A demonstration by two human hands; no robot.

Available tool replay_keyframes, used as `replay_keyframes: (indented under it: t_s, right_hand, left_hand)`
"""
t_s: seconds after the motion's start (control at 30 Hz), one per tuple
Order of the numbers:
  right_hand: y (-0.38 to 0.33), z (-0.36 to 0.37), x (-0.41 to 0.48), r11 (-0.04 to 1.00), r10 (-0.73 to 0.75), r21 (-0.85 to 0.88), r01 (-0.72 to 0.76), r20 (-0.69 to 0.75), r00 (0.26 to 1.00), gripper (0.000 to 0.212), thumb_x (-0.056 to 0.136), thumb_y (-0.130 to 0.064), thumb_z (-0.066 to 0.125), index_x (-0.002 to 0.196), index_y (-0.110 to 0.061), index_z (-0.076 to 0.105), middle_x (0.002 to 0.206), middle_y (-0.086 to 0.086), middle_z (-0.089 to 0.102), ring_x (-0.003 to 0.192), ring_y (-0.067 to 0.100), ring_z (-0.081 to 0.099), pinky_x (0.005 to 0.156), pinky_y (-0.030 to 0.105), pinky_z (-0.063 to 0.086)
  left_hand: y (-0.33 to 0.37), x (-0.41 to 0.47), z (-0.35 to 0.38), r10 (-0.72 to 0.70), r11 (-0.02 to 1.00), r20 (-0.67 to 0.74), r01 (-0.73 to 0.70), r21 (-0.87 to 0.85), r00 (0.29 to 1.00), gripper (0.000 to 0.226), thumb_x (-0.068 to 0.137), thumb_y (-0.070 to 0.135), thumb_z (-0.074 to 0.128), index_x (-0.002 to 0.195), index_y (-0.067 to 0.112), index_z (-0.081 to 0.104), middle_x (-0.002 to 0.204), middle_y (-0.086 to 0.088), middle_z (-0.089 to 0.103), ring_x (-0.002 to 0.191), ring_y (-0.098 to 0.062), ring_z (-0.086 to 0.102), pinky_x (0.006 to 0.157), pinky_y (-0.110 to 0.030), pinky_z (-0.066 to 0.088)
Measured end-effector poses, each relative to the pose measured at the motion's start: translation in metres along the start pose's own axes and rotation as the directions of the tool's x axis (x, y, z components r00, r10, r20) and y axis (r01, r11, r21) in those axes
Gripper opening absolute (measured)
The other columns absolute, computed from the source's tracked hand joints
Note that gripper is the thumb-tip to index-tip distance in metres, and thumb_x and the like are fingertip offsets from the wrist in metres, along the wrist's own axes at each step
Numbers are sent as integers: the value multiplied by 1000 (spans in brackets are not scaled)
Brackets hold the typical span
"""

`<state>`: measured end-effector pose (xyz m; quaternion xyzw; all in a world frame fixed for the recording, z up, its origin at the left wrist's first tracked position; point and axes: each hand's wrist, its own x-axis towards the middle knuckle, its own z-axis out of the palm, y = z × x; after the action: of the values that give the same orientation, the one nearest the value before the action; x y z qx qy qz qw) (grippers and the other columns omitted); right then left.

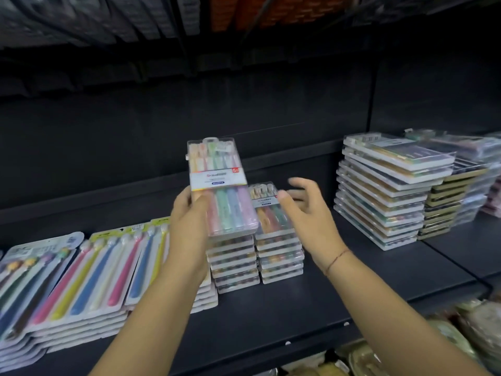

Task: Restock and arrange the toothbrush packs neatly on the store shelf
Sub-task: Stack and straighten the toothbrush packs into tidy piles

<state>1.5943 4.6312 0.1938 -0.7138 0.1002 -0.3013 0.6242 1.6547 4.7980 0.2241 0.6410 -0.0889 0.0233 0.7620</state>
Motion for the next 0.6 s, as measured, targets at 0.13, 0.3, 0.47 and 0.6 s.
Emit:
replay_keyframes:
  t_s: [0.13, 0.3, 0.47, 0.6]
  right_hand:
    - [-18, 11, 5, 921, 167, 299, -250, 280, 946, 45, 96, -29, 60, 137, -30, 41, 120, 1, 68, 104, 14, 68, 93, 37, 55]
    - [-5, -13, 33, 940, 248, 219, -260, 84, 965, 32, 94, -10, 62, 125, -14, 56, 107, 7, 71, 88, 17, 71, 73, 31, 59]
    - [16, -10, 53, 956, 278, 76, -282, 68, 958, 18, 93, -8, 62, 110, -13, 62, 95, 1, 69, 78, 12, 66, 57, 18, 54]
    - [30, 0, 68, 942, 334, -17, -335, 107, 936, 12, 93, -7, 61, 103, -11, 67, 105, 10, 70, 86, 20, 67, 74, 28, 57]
  left_hand:
    - [-1, -12, 30, 32, 994, 116, -44, 100, 993, 27, 101, 22, 48, 125, 26, 59, 115, 5, 68, 101, -12, 68, 83, -34, 57]
    - [-14, 12, 11, 149, 763, 59, -153, 628, 987, 47, 101, 39, 42, 146, 26, 40, 154, 7, 28, 144, -14, 20, 119, -42, 20]
    - [-29, 22, -6, -243, 899, 65, 199, 391, 968, 62, 103, 42, 44, 156, 30, 15, 162, 5, 19, 147, -22, 23, 116, -39, 22]
    - [-35, 26, -7, -316, 923, 103, 281, 264, 943, 67, 101, 37, 52, 156, 31, 16, 159, 5, 28, 142, -23, 33, 107, -35, 29]
